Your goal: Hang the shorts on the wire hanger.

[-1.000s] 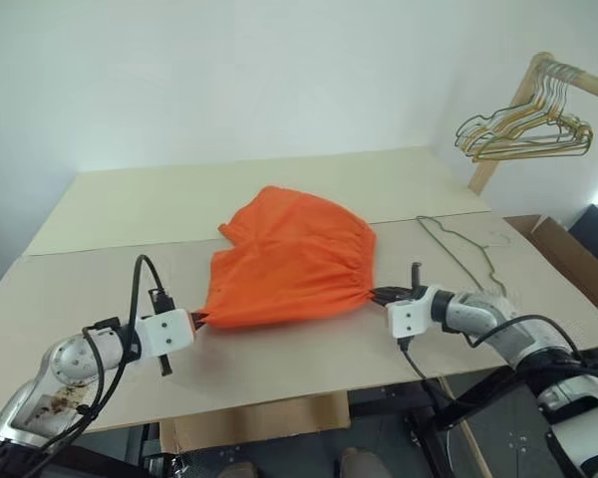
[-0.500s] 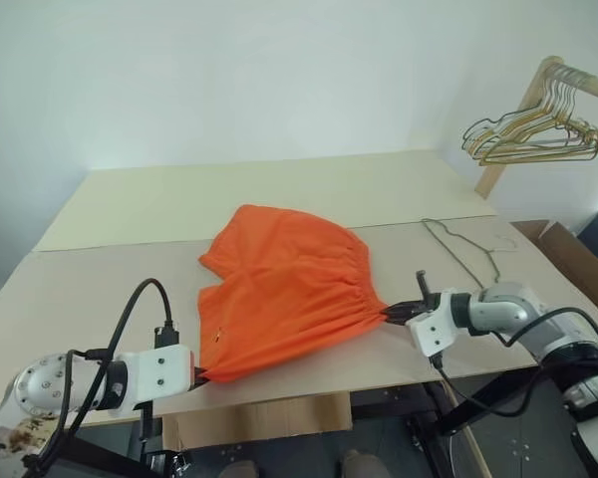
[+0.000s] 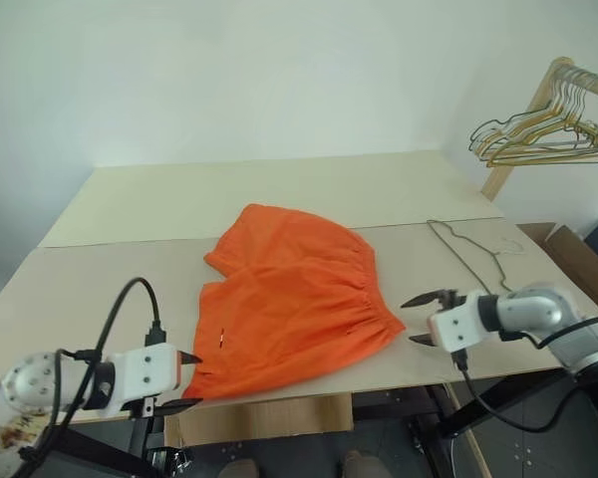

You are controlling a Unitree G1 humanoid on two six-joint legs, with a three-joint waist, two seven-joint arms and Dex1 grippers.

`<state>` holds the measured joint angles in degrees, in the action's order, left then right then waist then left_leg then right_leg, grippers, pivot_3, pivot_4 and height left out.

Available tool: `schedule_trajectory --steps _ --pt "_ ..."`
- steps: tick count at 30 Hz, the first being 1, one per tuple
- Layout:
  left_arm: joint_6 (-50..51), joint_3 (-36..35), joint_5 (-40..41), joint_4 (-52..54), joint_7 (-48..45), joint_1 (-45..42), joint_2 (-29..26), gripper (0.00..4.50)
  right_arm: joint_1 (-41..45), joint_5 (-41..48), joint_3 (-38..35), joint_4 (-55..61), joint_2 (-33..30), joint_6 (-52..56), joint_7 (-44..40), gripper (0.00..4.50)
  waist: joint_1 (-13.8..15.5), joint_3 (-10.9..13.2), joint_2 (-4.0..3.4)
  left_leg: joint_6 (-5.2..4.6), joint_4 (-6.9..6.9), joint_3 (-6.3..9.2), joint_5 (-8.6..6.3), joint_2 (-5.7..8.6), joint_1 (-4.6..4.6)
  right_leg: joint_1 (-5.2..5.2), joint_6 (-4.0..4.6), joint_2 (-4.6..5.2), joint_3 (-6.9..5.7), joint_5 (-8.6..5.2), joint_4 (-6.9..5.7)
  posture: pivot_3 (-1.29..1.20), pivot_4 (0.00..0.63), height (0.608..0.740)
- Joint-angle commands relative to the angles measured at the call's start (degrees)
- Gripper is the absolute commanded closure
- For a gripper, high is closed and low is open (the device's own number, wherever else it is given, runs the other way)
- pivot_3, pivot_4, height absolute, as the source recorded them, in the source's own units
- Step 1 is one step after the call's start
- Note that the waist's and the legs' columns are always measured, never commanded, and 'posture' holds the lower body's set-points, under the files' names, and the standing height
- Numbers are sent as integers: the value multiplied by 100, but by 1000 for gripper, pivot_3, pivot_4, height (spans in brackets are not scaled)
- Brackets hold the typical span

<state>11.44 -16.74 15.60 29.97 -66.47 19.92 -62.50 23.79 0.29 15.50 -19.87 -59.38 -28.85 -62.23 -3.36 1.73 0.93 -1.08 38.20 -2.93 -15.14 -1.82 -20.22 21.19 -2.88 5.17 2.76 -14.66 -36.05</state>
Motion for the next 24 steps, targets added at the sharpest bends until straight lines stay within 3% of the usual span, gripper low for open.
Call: schedule_trajectory --steps 1,3,7,11,17,24 --pt "201 -546 425 -7 -189 -239 -62 162 492 661 -710 -545 -16 1042 -231 52 -10 0 0 0 0 -3 0 0 1 -1 1 2 0 0 0 -25 0 740" --pt "479 -785 851 -74 -455 -333 -115 47 823 712 -919 -1151 104 1309 -199 52 -48 0 -1 0 0 -6 0 1 0 1 5 -1 1 -1 2 -25 0 740" --pt "1347 -996 2281 -5 -260 -1143 118 47 2089 289 -1073 -2926 619 2658 932 52 -95 5 2 1 -1 -9 0 -3 2 6 9 -9 1 1 -2 -25 0 740" --pt "1975 -606 3433 198 285 -2202 522 47 2820 313 -1300 -4249 989 3422 1240 52 -65 5 0 2 -3 2 0 4 -8 10 8 -16 1 3 -2 -30 0 740" --pt "2138 60 3289 457 567 -2579 690 47 3237 80 -1412 -5220 1442 3964 2066 52 -99 4 -2 15 -5 7 -9 6 -24 17 5 -21 4 3 4 -24 0 740" --pt "2143 174 3501 566 817 -2698 967 47 3136 -333 -1267 -5481 1608 3968 2206 52 -100 4 -4 16 -4 6 -8 9 -29 25 1 -21 10 5 1 -3 0 740"
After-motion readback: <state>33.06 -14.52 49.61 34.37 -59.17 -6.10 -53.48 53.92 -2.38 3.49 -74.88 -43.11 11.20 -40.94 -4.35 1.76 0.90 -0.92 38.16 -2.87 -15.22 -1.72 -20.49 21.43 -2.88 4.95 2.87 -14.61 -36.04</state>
